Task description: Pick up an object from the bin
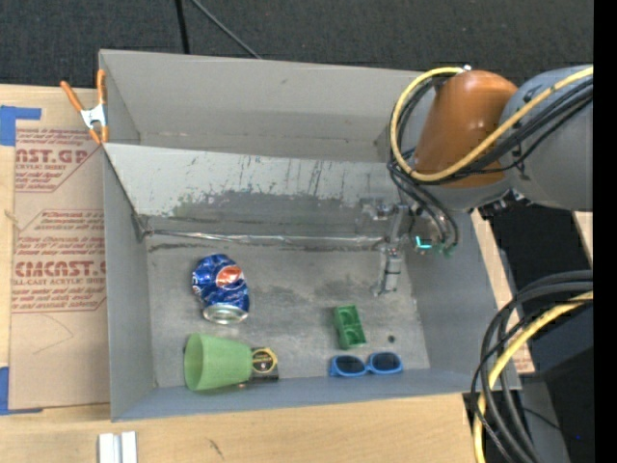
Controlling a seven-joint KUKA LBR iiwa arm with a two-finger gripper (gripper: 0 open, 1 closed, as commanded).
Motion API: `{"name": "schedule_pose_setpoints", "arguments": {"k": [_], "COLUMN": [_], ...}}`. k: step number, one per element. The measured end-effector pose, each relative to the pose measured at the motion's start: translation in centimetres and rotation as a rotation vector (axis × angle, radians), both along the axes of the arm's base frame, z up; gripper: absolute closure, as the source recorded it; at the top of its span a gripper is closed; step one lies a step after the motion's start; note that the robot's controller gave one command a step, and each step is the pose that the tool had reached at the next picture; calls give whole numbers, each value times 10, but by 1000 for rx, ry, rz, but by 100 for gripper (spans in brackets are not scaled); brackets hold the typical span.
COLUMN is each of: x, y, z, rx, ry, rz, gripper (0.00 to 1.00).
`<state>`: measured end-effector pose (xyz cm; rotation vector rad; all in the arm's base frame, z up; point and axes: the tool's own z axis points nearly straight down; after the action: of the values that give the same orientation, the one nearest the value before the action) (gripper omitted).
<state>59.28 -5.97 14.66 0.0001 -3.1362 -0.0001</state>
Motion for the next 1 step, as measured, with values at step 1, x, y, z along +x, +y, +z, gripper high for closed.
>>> {"name": "schedule_pose_setpoints", "arguments": {"k": [1], "x": [-75], "y": [13], "z": [-79], "rx": [4], "ry": [0], "rz": [395], "gripper": [0]}}
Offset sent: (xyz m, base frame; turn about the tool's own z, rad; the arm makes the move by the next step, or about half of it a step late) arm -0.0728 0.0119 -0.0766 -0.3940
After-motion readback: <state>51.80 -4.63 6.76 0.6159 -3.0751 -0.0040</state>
